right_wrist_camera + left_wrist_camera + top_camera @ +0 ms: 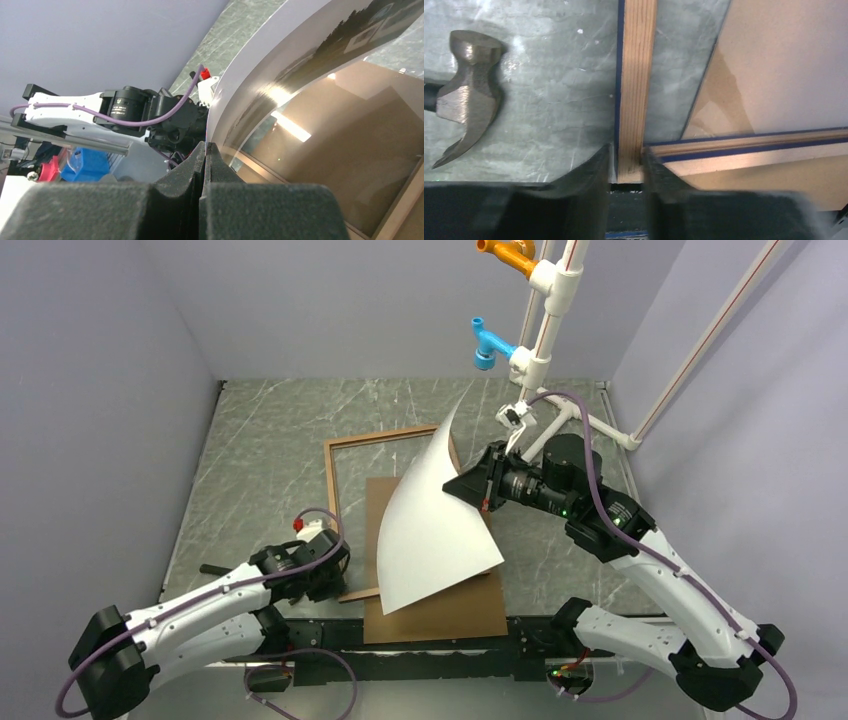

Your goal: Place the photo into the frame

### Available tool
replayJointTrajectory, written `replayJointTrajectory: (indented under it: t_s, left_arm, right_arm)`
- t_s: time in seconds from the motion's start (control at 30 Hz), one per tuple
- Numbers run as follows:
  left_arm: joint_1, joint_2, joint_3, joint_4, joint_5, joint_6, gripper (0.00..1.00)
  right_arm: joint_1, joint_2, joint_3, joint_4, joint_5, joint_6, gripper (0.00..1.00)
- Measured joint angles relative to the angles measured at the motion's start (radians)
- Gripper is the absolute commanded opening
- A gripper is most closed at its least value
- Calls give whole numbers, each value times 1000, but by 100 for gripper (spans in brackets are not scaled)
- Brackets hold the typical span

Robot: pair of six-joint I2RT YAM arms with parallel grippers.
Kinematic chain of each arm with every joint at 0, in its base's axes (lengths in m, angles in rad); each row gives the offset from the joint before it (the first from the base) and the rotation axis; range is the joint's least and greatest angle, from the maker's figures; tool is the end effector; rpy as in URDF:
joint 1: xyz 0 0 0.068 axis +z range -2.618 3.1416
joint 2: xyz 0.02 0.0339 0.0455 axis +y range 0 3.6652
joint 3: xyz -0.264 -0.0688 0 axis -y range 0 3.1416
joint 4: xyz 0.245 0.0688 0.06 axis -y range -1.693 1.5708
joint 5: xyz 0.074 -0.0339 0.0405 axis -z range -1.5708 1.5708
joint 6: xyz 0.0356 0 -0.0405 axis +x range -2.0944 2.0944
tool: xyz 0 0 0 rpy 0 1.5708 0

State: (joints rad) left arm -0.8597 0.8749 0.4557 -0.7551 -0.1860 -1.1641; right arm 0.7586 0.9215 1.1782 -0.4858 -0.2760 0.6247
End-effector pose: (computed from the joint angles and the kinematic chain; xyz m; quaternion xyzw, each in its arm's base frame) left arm 0.0970 -0.1026 0.1707 -0.1661 0.9621 -0.1180 0.1812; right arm 0.1294 0.1361 0.4194 -0.1372 0.7684 0.4757 0.4055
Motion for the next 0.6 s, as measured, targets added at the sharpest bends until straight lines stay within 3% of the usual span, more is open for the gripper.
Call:
replayJointTrajectory:
  t_s: [0.1,0.2,0.4,0.6]
  left_arm:
    - [-2,-36,-5,-31,-9,-8,81]
    - [-4,-71,0,-47,-20,-7,98]
    - [0,-85,190,-177,-95,5,99]
    - [32,-67,564,-304,-229,53,99]
  right_arm:
    - [-1,17,-8,19,-14,0,0]
    - [-1,43,-10,29,-31,-1,0]
    - [-1,85,-13,51,-65,-3,0]
    - [-3,178,36,67,-117,-8,0]
